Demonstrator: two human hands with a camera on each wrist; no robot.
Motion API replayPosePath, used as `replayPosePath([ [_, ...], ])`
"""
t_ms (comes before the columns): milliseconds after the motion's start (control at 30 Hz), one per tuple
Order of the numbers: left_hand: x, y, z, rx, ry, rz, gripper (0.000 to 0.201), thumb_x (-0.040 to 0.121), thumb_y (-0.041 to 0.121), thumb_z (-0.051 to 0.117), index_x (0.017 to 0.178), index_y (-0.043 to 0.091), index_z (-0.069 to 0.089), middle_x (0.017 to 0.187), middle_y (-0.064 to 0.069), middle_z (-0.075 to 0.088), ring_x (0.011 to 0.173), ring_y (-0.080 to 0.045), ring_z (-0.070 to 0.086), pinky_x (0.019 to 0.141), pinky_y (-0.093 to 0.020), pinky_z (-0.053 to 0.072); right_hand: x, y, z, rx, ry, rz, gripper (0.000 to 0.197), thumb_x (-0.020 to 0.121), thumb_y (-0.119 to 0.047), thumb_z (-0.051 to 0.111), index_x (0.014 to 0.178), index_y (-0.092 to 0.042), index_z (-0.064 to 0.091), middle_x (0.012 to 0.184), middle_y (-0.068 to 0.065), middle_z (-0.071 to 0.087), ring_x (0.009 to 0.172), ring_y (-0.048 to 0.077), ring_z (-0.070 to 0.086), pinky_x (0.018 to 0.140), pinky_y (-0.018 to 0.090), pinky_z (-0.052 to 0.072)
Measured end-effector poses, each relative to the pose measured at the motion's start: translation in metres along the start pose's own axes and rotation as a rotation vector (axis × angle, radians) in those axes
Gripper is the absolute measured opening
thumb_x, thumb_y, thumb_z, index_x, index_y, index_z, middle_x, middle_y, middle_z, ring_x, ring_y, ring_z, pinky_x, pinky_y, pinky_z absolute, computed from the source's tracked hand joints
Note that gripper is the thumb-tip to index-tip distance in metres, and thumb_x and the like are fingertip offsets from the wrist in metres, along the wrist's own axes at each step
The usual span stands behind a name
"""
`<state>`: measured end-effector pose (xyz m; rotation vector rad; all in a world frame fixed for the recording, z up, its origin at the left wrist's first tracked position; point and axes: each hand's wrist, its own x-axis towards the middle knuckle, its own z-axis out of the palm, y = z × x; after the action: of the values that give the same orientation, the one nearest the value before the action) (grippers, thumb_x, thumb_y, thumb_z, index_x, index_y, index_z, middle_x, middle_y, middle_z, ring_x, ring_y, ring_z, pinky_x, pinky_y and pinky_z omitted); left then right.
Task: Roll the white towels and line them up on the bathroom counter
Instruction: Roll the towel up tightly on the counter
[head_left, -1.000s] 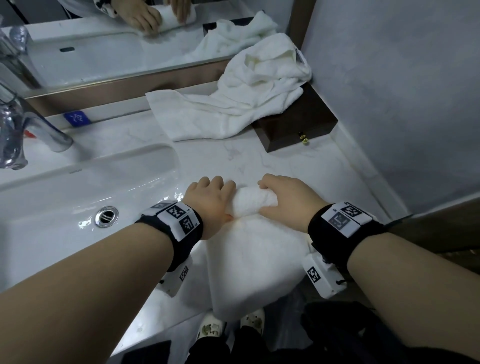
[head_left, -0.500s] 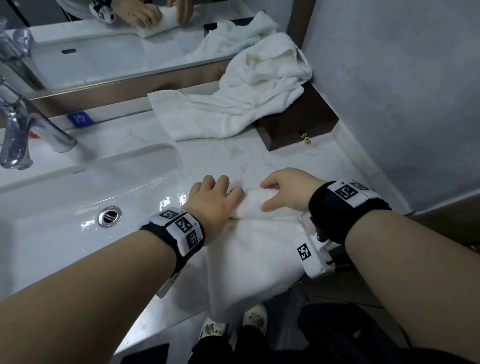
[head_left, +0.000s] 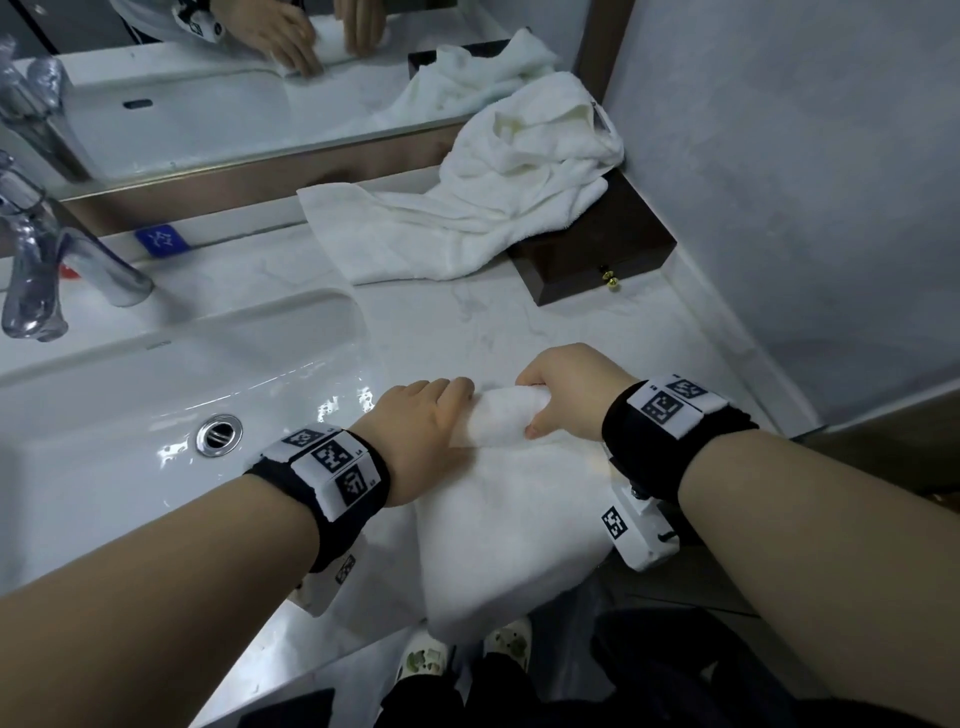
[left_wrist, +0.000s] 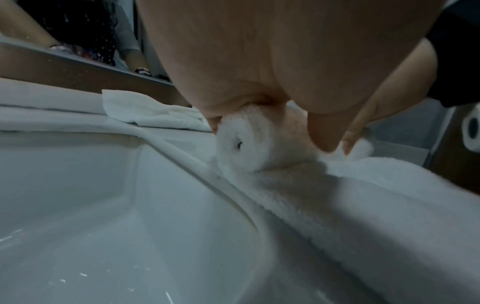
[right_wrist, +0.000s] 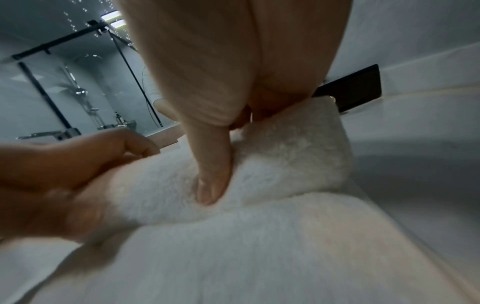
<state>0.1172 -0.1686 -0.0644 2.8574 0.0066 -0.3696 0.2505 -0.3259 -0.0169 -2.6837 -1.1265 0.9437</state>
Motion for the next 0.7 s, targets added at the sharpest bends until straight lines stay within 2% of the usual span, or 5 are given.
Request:
replayPosePath([
  [67,-0.001,0.000,-0.002,-0.130,0.003,-0.039,0.057,0.097,0.050,0.046,0.140,0.015,0.031,0.135,-0.002,0.049,0.117,-0.026,0.049,0.099,-0.034,0.038,-0.002,-0.004,-0.001,-0.034,0.002,-0.010,0.032,0.080,-0.026,0.076,0.110,-0.017,0.069,0.105,0.003,0.068,0.098,0.023,0.063,0.088,0.037,0.051],
  [233,0.003,-0.004,-0.011,-0.231,-0.094,-0.076,0.050,0.104,0.037,0.036,0.150,0.017,0.029,0.142,-0.003,0.044,0.129,-0.024,0.042,0.108,-0.036,0.033,-0.002,-0.004,0.003,-0.189,0.029,-0.076,0.027,0.087,-0.029,0.066,0.109,-0.013,0.065,0.107,0.006,0.057,0.104,0.025,0.055,0.089,0.037,0.046],
  [367,0.007,-0.008,-0.016,-0.393,-0.159,-0.142,0.051,0.100,0.036,0.046,0.148,0.023,0.034,0.136,0.000,0.046,0.125,-0.021,0.045,0.103,-0.032,0.035,-0.001,0.007,0.015,-0.119,0.170,-0.135,0.019,0.083,-0.030,0.068,0.093,-0.015,0.062,0.089,-0.002,0.046,0.095,0.021,0.049,0.080,0.031,0.038],
  [533,0.010,-0.011,-0.020,-0.509,-0.236,-0.180,0.058,0.093,0.040,0.059,0.144,0.027,0.035,0.136,0.005,0.044,0.119,-0.016,0.047,0.097,-0.029,0.036,0.006,0.017,0.025,-0.127,0.229,-0.175,0.021,0.082,-0.031,0.066,0.099,-0.020,0.060,0.091,-0.007,0.041,0.097,0.017,0.041,0.080,0.031,0.030],
  [700,0.007,-0.010,-0.021,-0.515,-0.244,-0.197,0.046,0.102,0.045,0.039,0.144,0.028,0.039,0.133,0.005,0.046,0.123,-0.016,0.046,0.104,-0.031,0.034,0.007,0.018,0.029,-0.159,0.241,-0.184,0.023,0.085,-0.033,0.064,0.103,-0.020,0.059,0.093,-0.007,0.041,0.099,0.018,0.040,0.084,0.033,0.032],
])
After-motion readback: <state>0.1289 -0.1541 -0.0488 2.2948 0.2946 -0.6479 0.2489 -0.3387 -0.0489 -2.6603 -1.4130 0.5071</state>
